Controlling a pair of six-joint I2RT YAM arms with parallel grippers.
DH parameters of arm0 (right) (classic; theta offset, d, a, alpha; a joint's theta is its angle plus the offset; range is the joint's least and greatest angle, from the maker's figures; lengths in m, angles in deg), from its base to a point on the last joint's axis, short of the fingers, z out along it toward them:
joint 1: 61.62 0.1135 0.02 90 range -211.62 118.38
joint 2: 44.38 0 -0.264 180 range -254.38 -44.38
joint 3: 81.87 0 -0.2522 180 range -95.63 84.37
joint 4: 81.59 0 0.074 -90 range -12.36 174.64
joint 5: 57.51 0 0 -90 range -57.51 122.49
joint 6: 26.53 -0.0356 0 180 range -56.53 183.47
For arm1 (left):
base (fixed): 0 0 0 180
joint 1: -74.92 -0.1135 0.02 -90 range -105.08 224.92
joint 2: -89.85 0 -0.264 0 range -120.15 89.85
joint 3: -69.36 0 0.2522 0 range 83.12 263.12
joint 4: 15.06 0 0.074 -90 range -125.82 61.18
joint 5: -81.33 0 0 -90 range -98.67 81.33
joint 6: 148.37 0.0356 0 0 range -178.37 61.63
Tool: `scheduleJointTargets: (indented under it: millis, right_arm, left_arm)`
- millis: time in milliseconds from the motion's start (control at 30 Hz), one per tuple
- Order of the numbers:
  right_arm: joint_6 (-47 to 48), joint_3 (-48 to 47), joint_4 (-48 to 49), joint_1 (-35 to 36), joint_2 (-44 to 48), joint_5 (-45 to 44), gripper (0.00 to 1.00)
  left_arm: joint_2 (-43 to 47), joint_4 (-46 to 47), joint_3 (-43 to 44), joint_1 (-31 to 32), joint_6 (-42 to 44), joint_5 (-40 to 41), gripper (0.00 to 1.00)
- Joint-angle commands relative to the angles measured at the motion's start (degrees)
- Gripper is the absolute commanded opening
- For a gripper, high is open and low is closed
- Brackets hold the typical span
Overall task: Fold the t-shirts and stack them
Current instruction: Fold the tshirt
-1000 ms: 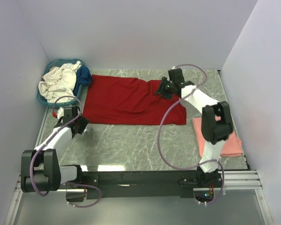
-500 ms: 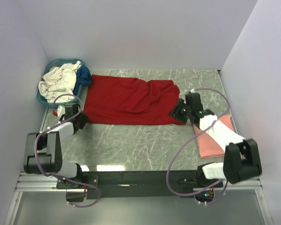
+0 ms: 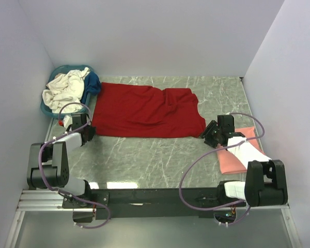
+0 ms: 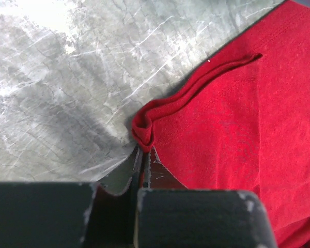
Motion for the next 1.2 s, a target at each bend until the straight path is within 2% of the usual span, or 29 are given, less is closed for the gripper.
scheduleJointTargets:
  millis: [0, 167, 533, 833, 1167]
  right_arm:
    - [-0.1, -2.4, 3.6, -0.8, -3.0, -1.7, 0.53]
    - [0.0, -4.8, 4.9, -1.0, -8.6, -2.7, 0.53]
    - [-1.4, -9.5, 6.7, -1.2, -14.2, -5.7, 0.52]
    - [-0.5, -7.6, 8.4, -1.0, -16.0, -4.3, 0.47]
    - [0.4, -5.2, 7.5, -1.0, -15.0, -3.2, 0.54]
  left_arm:
    - [0.7, -2.0, 2.5, -0.4, 2.1, 2.1, 0.01]
    - [1.3, -2.1, 2.5, -0.6, 2.1, 2.1, 0.01]
    - [0.8, -2.0, 3.2, -0.9, 1.9, 1.2, 0.01]
    - [2.2, -3.8, 3.3, -0.8, 1.9, 2.1, 0.01]
    - [2.4, -4.8, 2.8, -0.8, 2.3, 3.3, 0.01]
